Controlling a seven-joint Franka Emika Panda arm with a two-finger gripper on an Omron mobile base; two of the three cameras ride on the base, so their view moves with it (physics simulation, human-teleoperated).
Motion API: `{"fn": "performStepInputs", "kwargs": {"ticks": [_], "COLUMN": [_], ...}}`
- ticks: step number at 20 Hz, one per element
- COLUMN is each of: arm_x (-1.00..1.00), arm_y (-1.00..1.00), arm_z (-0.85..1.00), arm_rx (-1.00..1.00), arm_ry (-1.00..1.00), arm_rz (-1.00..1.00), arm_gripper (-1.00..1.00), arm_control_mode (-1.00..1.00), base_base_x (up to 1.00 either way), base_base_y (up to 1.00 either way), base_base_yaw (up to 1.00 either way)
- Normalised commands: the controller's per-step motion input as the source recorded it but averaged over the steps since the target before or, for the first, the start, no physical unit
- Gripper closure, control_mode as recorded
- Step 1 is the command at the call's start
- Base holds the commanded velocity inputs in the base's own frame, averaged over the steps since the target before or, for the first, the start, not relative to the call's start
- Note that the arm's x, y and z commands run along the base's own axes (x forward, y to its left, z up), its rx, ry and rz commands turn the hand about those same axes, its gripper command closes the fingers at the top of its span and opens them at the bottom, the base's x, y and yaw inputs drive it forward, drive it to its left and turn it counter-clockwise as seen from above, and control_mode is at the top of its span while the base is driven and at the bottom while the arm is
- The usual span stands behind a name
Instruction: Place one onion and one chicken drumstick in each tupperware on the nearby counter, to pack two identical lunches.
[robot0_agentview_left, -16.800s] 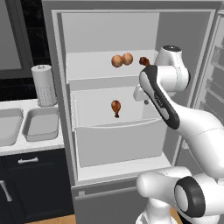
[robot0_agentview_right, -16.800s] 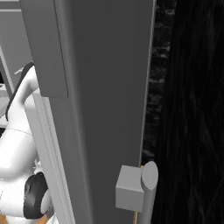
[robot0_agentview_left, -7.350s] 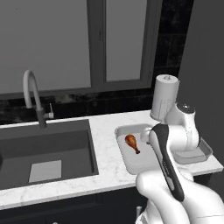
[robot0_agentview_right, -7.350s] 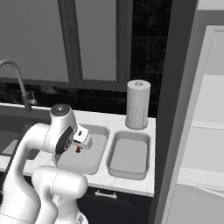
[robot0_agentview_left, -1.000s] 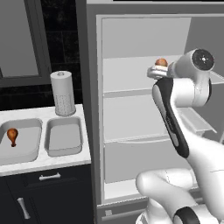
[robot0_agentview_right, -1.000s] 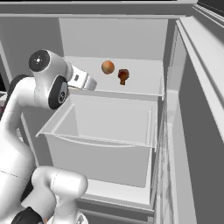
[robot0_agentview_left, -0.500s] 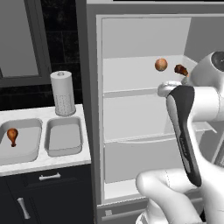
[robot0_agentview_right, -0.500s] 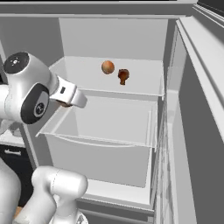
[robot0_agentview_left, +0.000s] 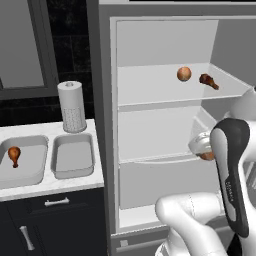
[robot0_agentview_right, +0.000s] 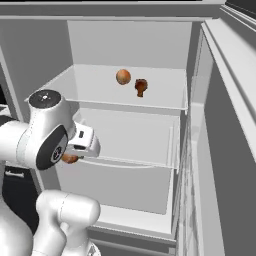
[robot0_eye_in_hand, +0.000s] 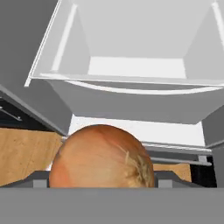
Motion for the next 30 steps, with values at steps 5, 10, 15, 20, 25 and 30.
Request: {"fn": "performStepInputs", "kwargs": {"ticks": [5,10,15,20,25,30], "arm_x": [0.00,0.00,0.00,0.00,0.00,0.00], "arm_y": [0.00,0.00,0.00,0.00,0.00,0.00], "arm_z": [0.00,0.00,0.00,0.00,0.00,0.00], "arm_rx": [0.00,0.00,0.00,0.00,0.00,0.00], "arm_ry": [0.00,0.00,0.00,0.00,0.00,0.00], "arm_rz": [0.00,0.00,0.00,0.00,0.00,0.00], "arm_gripper": [1.00,1.00,1.00,1.00,1.00,1.00], "arm_control_mode": [1.00,1.00,1.00,1.00,1.00,1.00], "base_base_x": [-0.63,-0.93,0.21,0.98,1.00,1.00], "base_base_y": [0.40,0.89,1.00,1.00,0.96,0.23], "base_base_yaw": [0.37,0.25,0.10,0.00,-0.07,-0.20]}}
